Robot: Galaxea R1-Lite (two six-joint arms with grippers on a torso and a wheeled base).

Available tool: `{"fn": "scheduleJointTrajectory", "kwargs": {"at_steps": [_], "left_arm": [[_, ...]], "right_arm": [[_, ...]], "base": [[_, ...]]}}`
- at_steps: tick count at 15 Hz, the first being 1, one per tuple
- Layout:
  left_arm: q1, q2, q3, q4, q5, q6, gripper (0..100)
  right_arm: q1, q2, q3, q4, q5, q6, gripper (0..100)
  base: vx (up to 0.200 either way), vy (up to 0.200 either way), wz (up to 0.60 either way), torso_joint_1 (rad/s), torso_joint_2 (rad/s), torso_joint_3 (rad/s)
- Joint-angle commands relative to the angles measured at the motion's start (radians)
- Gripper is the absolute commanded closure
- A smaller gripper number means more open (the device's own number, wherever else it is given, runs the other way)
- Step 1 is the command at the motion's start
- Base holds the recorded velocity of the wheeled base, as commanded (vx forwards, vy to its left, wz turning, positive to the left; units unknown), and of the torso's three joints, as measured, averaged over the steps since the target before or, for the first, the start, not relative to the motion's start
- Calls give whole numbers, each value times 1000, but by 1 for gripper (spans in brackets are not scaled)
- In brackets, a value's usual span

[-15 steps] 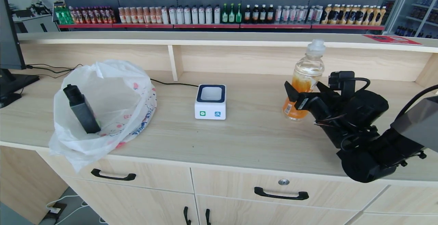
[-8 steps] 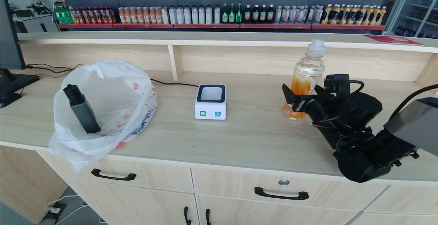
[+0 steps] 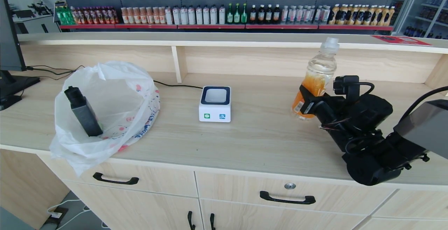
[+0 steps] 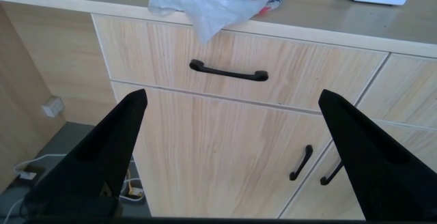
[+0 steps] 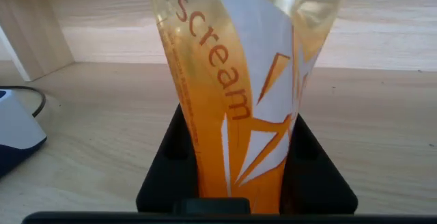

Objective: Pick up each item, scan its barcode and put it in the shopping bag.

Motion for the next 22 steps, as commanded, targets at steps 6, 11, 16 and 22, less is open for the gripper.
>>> {"fn": "scheduleJointTrajectory", "kwargs": {"at_steps": [6, 11, 16, 22], "left_arm": [[0, 1, 0, 1, 1, 0, 0], [0, 1, 0, 1, 1, 1, 0], [-2, 1, 0, 1, 1, 1, 0], [0, 1, 0, 1, 1, 1, 0]], "right_arm": [[-11, -18, -2, 0, 3, -1, 100], [-9, -68, -2, 0, 3, -14, 100], [-8, -165, 37, 0, 3, -37, 100], [29, -320, 129, 0, 3, -51, 100]], "base": [[0, 0, 0, 0, 0, 0], [0, 0, 0, 0, 0, 0], [0, 0, 0, 0, 0, 0], [0, 0, 0, 0, 0, 0]]}}
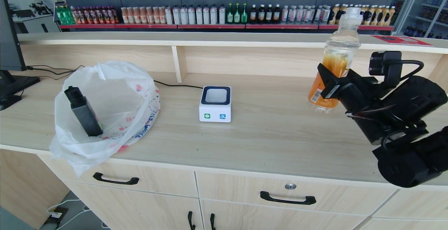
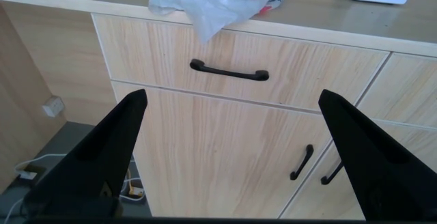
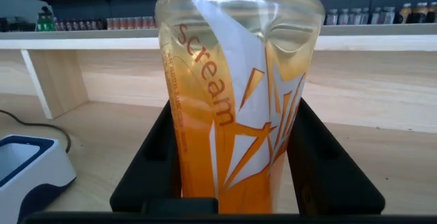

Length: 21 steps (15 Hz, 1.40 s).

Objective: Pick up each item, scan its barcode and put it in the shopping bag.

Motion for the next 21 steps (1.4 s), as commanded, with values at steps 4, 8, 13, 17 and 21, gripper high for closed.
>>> {"fn": "scheduleJointTrajectory", "kwargs": {"at_steps": [4, 8, 13, 17, 21], "left_arm": [[-1, 1, 0, 1, 0, 2, 0], [-1, 1, 0, 1, 0, 2, 0], [1, 1, 0, 3, 0, 1, 0], [1, 1, 0, 3, 0, 1, 0], [1, 1, 0, 3, 0, 1, 0]], "right_arm": [[130, -207, 161, -2, 0, 0, 100], [317, -308, 273, -2, -12, 1, 100], [493, -321, 282, -2, -8, -22, 100], [587, -301, 281, -2, -9, 83, 100], [642, -261, 220, -2, -2, 191, 100]], "base": [[0, 0, 0, 0, 0, 0], [0, 0, 0, 0, 0, 0], [0, 0, 0, 0, 0, 0], [0, 0, 0, 0, 0, 0], [0, 0, 0, 0, 0, 0]]}}
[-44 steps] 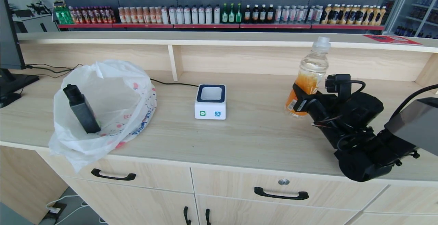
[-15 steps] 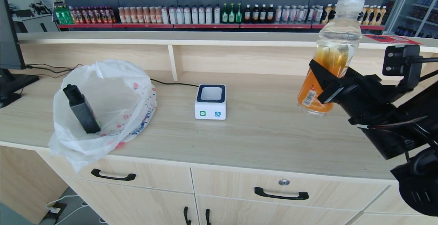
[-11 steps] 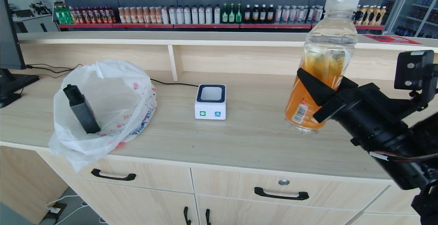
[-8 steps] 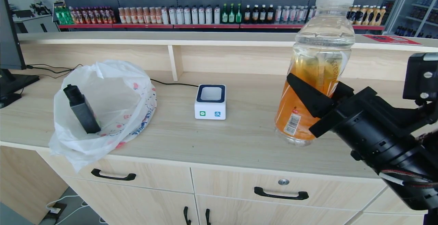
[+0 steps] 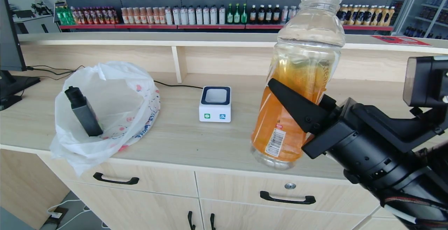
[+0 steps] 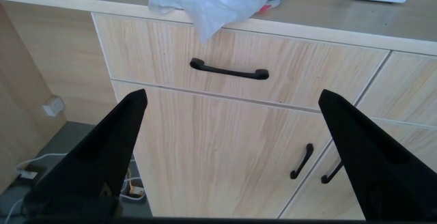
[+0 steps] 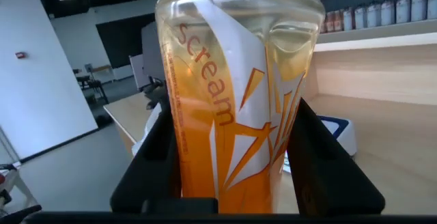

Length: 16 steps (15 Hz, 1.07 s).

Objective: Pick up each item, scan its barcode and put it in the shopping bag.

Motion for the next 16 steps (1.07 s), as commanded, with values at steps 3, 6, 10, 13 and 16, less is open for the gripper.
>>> {"fn": "scheduleJointTrajectory", "kwargs": {"at_steps": [3, 6, 10, 13, 16], "left_arm": [[1, 1, 0, -1, 0, 0, 0], [1, 1, 0, -1, 0, 0, 0], [1, 1, 0, -1, 0, -1, 0], [1, 1, 0, -1, 0, -1, 0], [-1, 1, 0, -1, 0, 0, 0]], "right_arm": [[116, 44, -82, -1, 4, 100, 100], [169, 42, -120, -1, 35, 183, 100], [169, 38, -126, -1, 101, 237, 100], [169, 39, -129, -1, 104, 283, 100], [183, 34, -165, -1, 104, 301, 100]], "base": [[0, 0, 0, 0, 0, 0], [0, 0, 0, 0, 0, 0], [0, 0, 0, 0, 0, 0], [0, 0, 0, 0, 0, 0], [0, 0, 0, 0, 0, 0]]}}
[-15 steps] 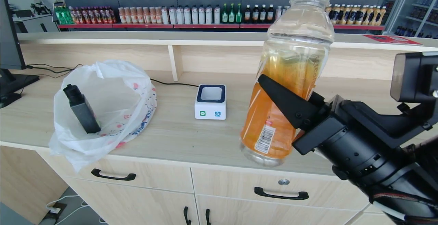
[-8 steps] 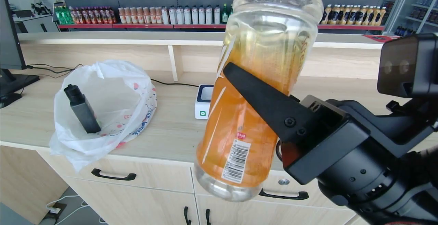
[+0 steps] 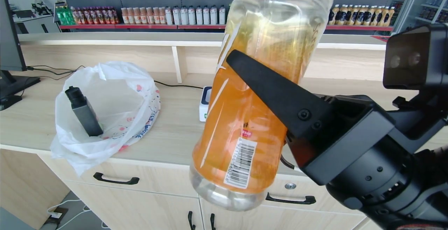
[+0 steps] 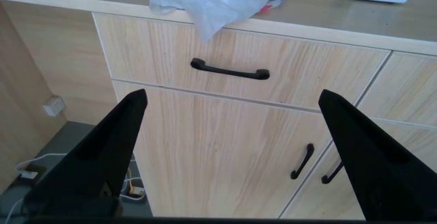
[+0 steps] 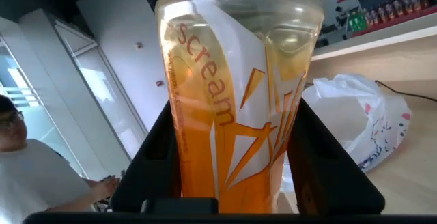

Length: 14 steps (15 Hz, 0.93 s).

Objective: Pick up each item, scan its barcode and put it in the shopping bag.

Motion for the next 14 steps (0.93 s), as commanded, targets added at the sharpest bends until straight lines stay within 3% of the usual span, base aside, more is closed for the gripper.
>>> {"fn": "scheduleJointTrajectory", "kwargs": {"at_steps": [1, 10, 14], "left_arm": [[0, 1, 0, 0, 0, -1, 0], [0, 1, 0, 0, 0, 0, 0], [0, 1, 0, 0, 0, 0, 0]], "right_arm": [[14, -7, -9, -1, 2, 1, 100], [131, -26, -12, -1, 6, -29, 100], [131, -30, 2, -1, 5, -79, 100]], "base": [[0, 0, 0, 0, 0, 0], [0, 0, 0, 0, 0, 0], [0, 0, 0, 0, 0, 0]]}}
